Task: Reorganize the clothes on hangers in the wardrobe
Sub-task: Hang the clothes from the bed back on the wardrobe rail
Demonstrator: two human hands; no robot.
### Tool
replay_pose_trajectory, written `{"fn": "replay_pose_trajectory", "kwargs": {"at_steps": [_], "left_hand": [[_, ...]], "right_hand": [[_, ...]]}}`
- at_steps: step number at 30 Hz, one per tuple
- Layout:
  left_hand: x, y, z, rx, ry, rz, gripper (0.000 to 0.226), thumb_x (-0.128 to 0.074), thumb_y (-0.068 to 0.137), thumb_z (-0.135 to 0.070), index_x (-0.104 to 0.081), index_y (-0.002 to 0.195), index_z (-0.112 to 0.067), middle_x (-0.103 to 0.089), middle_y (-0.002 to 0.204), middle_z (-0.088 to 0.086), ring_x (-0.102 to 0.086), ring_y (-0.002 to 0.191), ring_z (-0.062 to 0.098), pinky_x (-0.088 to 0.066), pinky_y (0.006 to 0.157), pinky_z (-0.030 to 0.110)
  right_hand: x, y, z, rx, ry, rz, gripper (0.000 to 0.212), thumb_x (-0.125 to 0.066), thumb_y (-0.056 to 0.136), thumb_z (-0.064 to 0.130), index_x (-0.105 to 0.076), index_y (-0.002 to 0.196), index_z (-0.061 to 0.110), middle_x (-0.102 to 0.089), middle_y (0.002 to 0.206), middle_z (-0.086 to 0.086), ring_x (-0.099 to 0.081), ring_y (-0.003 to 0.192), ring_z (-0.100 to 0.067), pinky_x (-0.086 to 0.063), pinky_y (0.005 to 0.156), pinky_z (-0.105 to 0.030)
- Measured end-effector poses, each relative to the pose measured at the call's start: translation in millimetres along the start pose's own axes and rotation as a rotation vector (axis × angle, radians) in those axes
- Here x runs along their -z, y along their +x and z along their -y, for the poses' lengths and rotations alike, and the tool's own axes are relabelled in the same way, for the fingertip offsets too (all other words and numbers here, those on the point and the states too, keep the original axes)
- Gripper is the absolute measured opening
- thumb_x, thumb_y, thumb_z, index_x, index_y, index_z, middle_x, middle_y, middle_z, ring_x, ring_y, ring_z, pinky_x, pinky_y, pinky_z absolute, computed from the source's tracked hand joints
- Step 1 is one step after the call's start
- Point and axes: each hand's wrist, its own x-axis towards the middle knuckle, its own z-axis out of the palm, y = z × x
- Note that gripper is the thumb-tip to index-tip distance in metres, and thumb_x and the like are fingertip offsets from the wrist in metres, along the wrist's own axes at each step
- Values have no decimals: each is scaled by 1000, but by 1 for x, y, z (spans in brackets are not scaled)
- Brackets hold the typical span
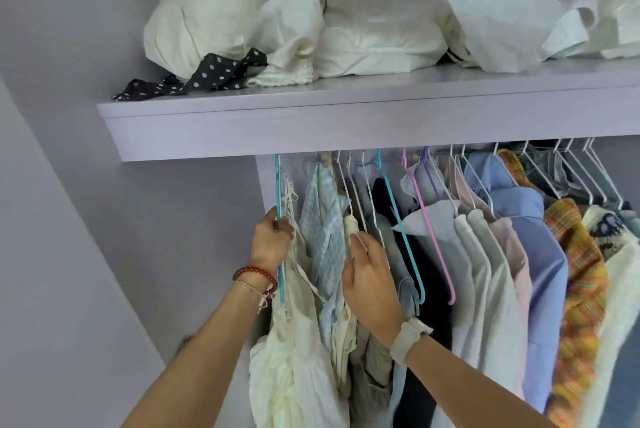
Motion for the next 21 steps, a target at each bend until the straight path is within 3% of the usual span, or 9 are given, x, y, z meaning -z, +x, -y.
{"fn": "replay_pose_trajectory", "kwargs": {"at_steps": [4,6,7,9,11,13,15,18,21], "left_hand": [[20,8,8,-30,182,-21,32,-33,94,-3,-55,117,-10,-59,77,12,-55,69,27,-47,69,31],[29,9,9,-34,280,-37,38,-33,95,-6,-48,130,-11,-63,95,19,-59,86,37,-49,79,36],[31,9,9,-45,284,-42,39,-33,94,-6,-47,130,-11,-63,94,18,-58,84,37,-48,78,36],[35,9,10,-69,274,-47,40,-32,94,-4,-48,129,-12,-60,86,14,-55,75,32,-46,71,32],[39,11,12,-71,248,-42,42,-33,93,-2,-47,131,-13,-59,89,12,-53,73,29,-43,67,29],[46,14,16,-69,253,-47,42,-34,92,-2,-48,130,-13,-61,95,14,-54,77,30,-42,68,29],[54,19,20,-66,260,-64,41,-36,92,-3,-49,129,-13,-63,96,16,-58,83,35,-43,71,31],[65,24,24,-59,205,-100,41,-37,92,-3,-51,129,-15,-60,86,8,-53,68,22,-41,67,26],[67,26,26,-77,154,-113,40,-38,93,-2,-53,128,-14,-59,92,2,-57,83,22,-39,75,23]], "right_hand": [[-7,21,10,-75,-312,111,55,-30,98,25,-14,143,-2,-29,146,-14,-34,124,-26,-27,105,-33],[-13,37,16,-199,-391,133,56,-32,97,23,-12,142,-5,-44,135,-16,-42,118,-27,-32,96,-34],[-17,44,20,-235,-445,131,59,-44,93,24,-24,137,-9,-57,119,-17,-52,108,-25,-37,89,-32],[-18,50,31,-193,-571,47,49,-79,55,28,-68,92,-2,-67,64,-5,-64,63,-14,-46,63,-20],[-20,50,40,-54,-618,26,34,-84,28,26,-65,50,9,-53,37,3,-54,38,-10,-42,50,-15],[-29,46,45,45,-543,191,33,-78,48,22,-68,74,5,-63,54,-3,-62,55,-17,-44,66,-21],[-44,50,48,148,-430,272,43,-56,76,12,-49,114,-6,-67,91,-15,-62,87,-27,-39,79,-31],[-59,60,61,149,-180,335,42,-40,91,15,-35,129,-2,-60,107,-21,-58,95,-36,-45,76,-37],[-69,62,75,150,3,346,41,-35,96,22,-34,132,3,-61,104,-24,-58,94,-38,-44,73,-38]]}}
